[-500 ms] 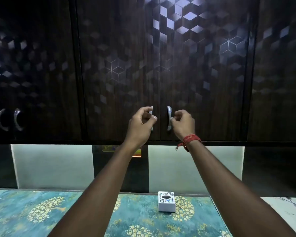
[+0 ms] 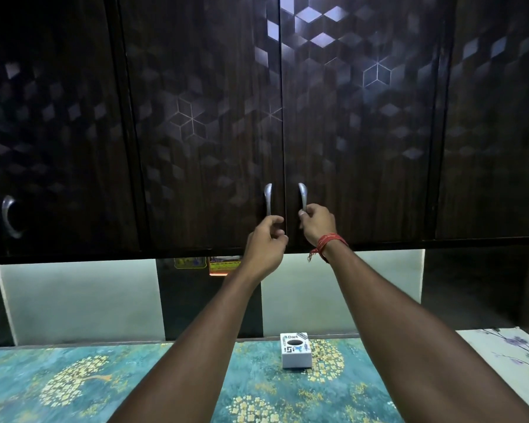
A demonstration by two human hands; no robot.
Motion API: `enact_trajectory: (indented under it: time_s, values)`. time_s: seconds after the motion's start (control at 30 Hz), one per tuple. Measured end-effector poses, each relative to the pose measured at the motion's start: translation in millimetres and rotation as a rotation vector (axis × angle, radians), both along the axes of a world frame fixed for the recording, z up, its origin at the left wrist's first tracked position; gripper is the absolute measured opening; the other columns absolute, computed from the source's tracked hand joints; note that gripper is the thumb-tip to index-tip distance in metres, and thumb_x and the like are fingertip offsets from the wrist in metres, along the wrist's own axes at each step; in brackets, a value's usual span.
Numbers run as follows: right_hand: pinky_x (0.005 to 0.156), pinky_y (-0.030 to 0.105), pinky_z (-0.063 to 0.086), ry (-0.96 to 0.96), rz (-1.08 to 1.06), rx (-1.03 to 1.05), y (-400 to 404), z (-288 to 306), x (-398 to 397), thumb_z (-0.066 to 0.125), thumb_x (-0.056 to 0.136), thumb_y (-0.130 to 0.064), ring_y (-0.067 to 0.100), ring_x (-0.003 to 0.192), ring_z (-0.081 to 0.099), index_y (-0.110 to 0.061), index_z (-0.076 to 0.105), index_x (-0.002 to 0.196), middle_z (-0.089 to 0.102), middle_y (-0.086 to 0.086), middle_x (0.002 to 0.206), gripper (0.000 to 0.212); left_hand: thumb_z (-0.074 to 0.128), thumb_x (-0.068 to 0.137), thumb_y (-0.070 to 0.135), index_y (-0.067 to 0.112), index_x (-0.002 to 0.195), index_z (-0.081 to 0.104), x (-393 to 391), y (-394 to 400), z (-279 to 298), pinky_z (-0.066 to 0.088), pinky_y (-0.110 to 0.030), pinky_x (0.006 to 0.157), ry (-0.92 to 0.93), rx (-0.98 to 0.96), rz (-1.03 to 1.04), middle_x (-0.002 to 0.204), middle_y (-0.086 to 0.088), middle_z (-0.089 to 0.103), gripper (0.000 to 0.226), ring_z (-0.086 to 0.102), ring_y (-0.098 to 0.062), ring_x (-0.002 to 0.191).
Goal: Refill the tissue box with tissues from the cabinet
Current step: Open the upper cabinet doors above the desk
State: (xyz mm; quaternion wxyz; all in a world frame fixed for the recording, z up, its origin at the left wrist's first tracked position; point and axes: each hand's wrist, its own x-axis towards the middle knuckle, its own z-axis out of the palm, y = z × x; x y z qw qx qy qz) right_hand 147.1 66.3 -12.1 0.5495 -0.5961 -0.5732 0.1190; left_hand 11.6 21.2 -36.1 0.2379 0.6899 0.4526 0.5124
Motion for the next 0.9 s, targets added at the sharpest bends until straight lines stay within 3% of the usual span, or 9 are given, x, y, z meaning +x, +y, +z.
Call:
enact_trajectory:
  time_s: [0.07,0.2,0.33,0.47,0.57,0.63,0.77,0.83,0.9]
  values:
    - [0.057,0.025,0.039,0.028,-0.036,0.059,-10.8,-6.4,0.3,0.051,0.097,-0.022,0.026,0.079,0.065,-0.009,0.067,0.092,0.068,0.01,0.083,0.022,0.054,0.097,0.007,0.019,0.137,0.051,-0.2,-4.3,-2.7,0.046,-0.02,0.08,-0.008,-0.01,0.0,0.119,-0.003,0.062,0.042,0.059,-0.013,0.107]
    - [0.063,0.032,0.051,0.123,-0.063,0.238,-59.5,-26.2,7.1,0.051,0.097,-0.023,0.022,0.075,0.064,-0.011,0.066,0.092,0.067,0.007,0.079,0.02,0.047,0.095,-0.003,0.018,0.135,0.054,14.9,-22.5,-8.6,0.05,-0.034,0.101,-0.04,-0.01,-0.003,0.128,-0.004,0.062,0.046,0.057,-0.018,0.121]
    - [0.068,0.041,0.057,0.195,-0.088,0.341,-119.7,-33.3,38.0,0.049,0.095,-0.026,0.023,0.074,0.065,-0.013,0.065,0.09,0.068,0.005,0.077,0.021,0.048,0.097,0.004,0.013,0.124,0.063,63.7,-65.4,-15.7,0.057,-0.026,0.087,-0.081,0.059,-0.223,0.111,-0.004,0.07,0.033,0.066,-0.017,0.104]
    - [0.059,0.021,0.051,0.248,-0.109,0.392,-183.4,-32.7,92.8,0.048,0.097,-0.021,0.011,0.066,0.06,-0.007,0.063,0.092,0.065,0.002,0.075,0.021,0.039,0.088,0.004,0.017,0.111,0.072,119.8,-112.0,-24.8,0.06,-0.037,0.084,-0.207,0.216,-0.338,0.101,-0.003,0.075,0.042,0.07,-0.021,0.096]
    - [0.062,0.018,0.047,0.322,-0.185,0.409,-225.9,-31.4,142.4,0.046,0.099,-0.022,0.01,0.072,0.059,-0.013,0.065,0.099,0.065,0.0,0.084,0.021,0.037,0.082,0.004,0.008,0.124,0.067,168.2,-147.1,-28.3,0.057,-0.032,0.092,-0.218,0.228,-0.43,0.117,-0.006,0.072,0.052,0.069,-0.019,0.106]
    - [0.069,0.022,0.047,0.379,-0.219,0.381,-247.3,-34.3,178.1,0.042,0.101,-0.026,0.013,0.085,0.06,-0.014,0.065,0.107,0.066,0.003,0.1,0.026,0.039,0.08,0.003,0.009,0.134,0.06,202.1,-165.6,-31.8,0.05,-0.034,0.103,-0.107,0.207,-0.451,0.132,-0.006,0.063,0.058,0.061,-0.019,0.119]
    - [0.085,0.021,0.039,0.436,-0.273,0.332,-286.6,-42.1,235.1,0.036,0.103,-0.03,0.013,0.105,0.056,-0.009,0.06,0.125,0.064,0.007,0.122,0.039,0.043,0.082,-0.008,0.022,0.151,0.037,263.9,-186.9,-39.1,0.014,-0.031,0.122,0.244,0.171,-0.496,0.163,-0.004,0.028,0.076,0.02,-0.017,0.151]
    - [0.094,0.02,0.034,0.322,-0.327,0.267,-301.7,-44.2,255.2,0.037,0.102,-0.026,0.022,0.123,0.052,-0.007,0.049,0.136,0.056,0.01,0.135,0.04,0.042,0.082,-0.009,0.024,0.156,0.026,288.9,-192.2,-36.4,0.009,-0.027,0.119,0.382,0.162,-0.505,0.167,-0.003,0.012,0.082,0.009,-0.017,0.154]
    - [0.106,0.023,0.025,0.015,-0.421,0.177,-311.6,-46.0,271.9,0.04,0.099,-0.014,0.028,0.139,0.035,-0.006,0.031,0.147,0.034,0.014,0.153,0.05,0.042,0.084,-0.01,0.025,0.157,0.016,311.1,-192.1,-29.7,0.011,-0.032,0.121,0.477,0.159,-0.492,0.168,-0.005,0.003,0.085,0.006,-0.02,0.154]
